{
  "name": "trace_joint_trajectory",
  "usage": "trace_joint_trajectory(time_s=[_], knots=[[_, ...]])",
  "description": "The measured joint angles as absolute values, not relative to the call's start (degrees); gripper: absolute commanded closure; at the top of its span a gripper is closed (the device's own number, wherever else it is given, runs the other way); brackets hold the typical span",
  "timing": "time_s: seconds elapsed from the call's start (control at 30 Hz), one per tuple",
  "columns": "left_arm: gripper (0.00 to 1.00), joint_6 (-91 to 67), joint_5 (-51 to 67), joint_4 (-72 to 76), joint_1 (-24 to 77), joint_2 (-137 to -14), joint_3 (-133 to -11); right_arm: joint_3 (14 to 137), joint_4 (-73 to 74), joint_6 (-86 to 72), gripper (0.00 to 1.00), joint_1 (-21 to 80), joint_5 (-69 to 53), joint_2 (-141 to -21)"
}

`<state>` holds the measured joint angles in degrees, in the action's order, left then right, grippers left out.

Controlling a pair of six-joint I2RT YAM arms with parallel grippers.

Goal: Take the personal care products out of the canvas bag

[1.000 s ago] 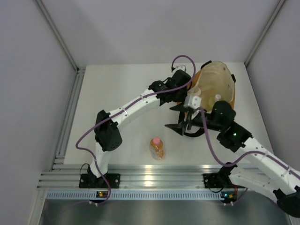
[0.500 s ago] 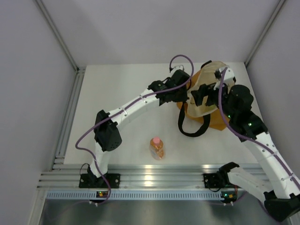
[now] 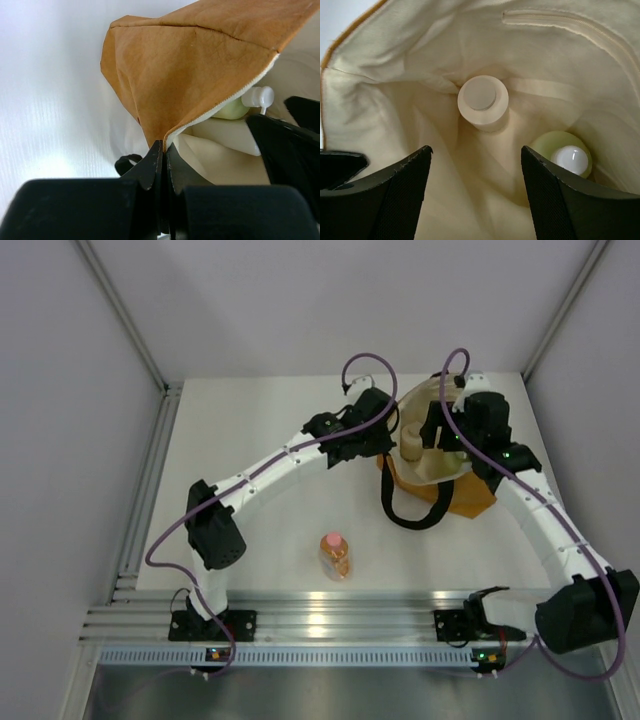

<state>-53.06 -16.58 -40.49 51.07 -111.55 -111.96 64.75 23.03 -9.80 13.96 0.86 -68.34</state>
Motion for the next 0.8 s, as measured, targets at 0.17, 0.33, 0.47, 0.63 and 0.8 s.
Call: trace_joint_trajectory(time_s=[0.17, 0.33, 0.47, 0.63, 0.8], knots=[[1.00, -54.3, -17.2, -40.5, 51.1, -111.2, -111.9, 68.1, 23.4, -9.6, 0.34, 13.9, 0.4, -74.8], [1.00, -55.2, -17.1, -40.5, 51.1, -111.2, -111.9, 71.5, 23.3, -9.1, 0.35, 13.9, 1.3, -80.3], [1.00, -55.7, -16.7, -40.5, 51.1, -111.2, -111.9, 72.1, 23.0, -8.7, 0.35, 13.9, 1.4, -83.5], [1.00, -56.3, -16.0, -40.5, 51.0, -111.2, -111.5, 73.3, 22.7, -8.6, 0.37, 13.8, 1.0, -87.0], [1.00, -57.0, -15.9, -40.2, 51.0, -111.2, -110.1, 74.8, 22.1, -8.5, 0.38, 13.9, -0.1, -90.1]])
